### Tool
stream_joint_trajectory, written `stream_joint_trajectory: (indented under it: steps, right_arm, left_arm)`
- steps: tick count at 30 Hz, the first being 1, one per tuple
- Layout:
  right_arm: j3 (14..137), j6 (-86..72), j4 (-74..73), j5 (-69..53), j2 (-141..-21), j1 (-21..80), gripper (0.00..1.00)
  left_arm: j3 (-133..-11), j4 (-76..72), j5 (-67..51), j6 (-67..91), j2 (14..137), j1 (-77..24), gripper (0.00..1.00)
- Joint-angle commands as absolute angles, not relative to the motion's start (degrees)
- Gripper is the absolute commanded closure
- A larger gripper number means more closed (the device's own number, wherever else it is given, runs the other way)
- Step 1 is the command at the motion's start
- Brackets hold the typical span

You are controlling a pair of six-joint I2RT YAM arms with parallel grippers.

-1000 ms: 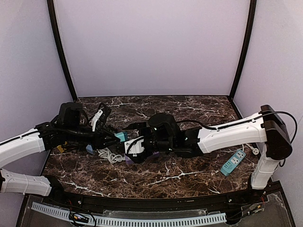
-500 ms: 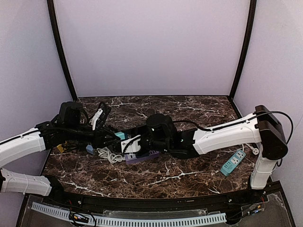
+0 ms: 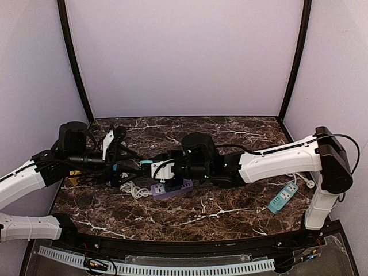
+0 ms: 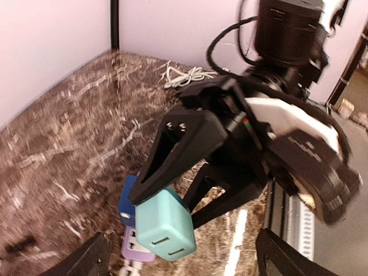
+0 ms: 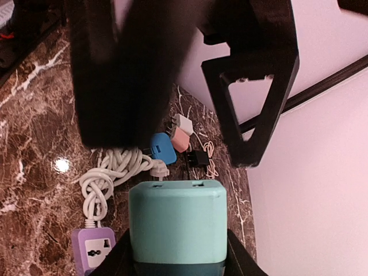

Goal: Insert the plug
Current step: Adjust the plug.

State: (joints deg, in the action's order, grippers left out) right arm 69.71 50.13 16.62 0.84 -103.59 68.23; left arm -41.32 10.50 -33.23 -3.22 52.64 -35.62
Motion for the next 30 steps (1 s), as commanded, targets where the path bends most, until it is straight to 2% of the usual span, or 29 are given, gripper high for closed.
stream_joint_trajectory:
  steps: [1,4,9,23,30]
  right_arm:
    - [68.8,38.5,15.2,-11.6,-98.2,65.6,1.00]
    - [65.1,34.0,20.7,-17.9,-95.9,64.6,1.00]
    - [62.5,29.4,27.1,-27.2,-94.9,63.5,1.00]
    - [64.3,27.2,30.4,-28.3,-98.6,63.4,1.00]
    - [64.7,27.0,30.4,-27.4,-99.1,63.3,1.00]
  left_arm:
    - [-42.3,14.4,-35.0,-28.8,46.6,-35.8,0.11]
    - [-43.7,18.2,-36.9,-38.6,46.4,-35.8,0.15]
    - [-45.3,17.4,-37.7,-41.5,48.5,-37.1,0.20]
    - [-46.3,9.6,-31.7,-40.6,51.4,-42.7,0.34]
    - [-46.0,8.1,-31.8,-37.1,51.5,-43.1,0.51]
